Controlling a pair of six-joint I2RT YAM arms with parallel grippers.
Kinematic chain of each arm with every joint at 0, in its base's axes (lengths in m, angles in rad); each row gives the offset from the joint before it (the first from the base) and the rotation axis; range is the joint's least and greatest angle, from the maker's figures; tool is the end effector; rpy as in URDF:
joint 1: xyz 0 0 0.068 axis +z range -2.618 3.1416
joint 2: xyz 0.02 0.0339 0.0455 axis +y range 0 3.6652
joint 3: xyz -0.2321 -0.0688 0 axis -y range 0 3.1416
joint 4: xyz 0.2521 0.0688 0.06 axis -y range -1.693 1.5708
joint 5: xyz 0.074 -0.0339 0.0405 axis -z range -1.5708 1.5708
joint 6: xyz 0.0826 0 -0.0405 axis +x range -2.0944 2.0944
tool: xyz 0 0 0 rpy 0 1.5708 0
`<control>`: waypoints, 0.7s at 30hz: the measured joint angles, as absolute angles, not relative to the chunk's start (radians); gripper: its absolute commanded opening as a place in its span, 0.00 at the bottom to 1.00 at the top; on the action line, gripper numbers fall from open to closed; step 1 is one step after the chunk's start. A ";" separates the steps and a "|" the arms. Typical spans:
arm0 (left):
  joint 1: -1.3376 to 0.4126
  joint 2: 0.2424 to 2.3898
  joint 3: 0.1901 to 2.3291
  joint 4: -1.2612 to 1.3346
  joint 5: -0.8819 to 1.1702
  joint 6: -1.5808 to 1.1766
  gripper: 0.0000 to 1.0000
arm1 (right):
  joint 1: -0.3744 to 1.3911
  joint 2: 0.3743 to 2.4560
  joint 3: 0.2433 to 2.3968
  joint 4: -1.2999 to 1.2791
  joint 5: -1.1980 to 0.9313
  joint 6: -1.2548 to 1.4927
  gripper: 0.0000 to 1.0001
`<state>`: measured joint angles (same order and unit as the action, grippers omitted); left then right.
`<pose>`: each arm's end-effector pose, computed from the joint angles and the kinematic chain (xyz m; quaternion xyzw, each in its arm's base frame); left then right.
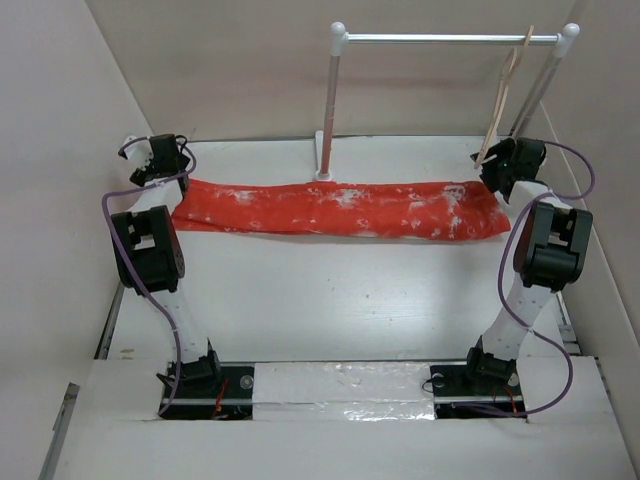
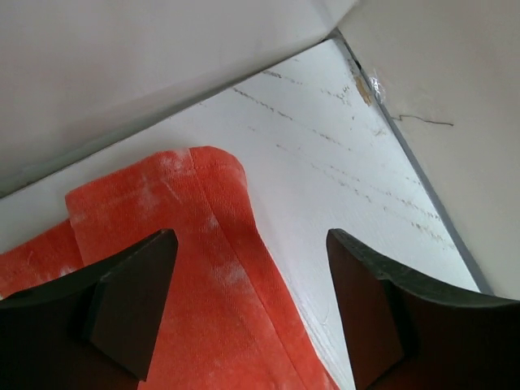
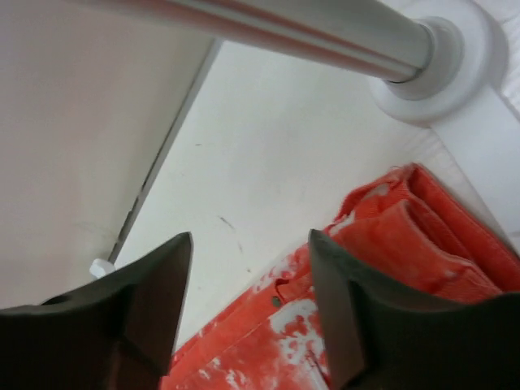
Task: Place the trousers on the hanger
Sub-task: Fold the trousers at the center of the board.
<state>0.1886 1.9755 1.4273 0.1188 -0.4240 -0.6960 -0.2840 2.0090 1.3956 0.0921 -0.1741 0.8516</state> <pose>0.4784 0.1259 0.1845 -0.4549 0.6949 0.0388 0.5557 0.4781 -0.1246 0.1502 0.4269 0.7503 0.2120 0.4581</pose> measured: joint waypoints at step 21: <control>0.187 1.614 1.044 -0.006 -0.293 -0.785 0.79 | -0.208 1.465 0.754 0.166 -0.161 0.800 0.10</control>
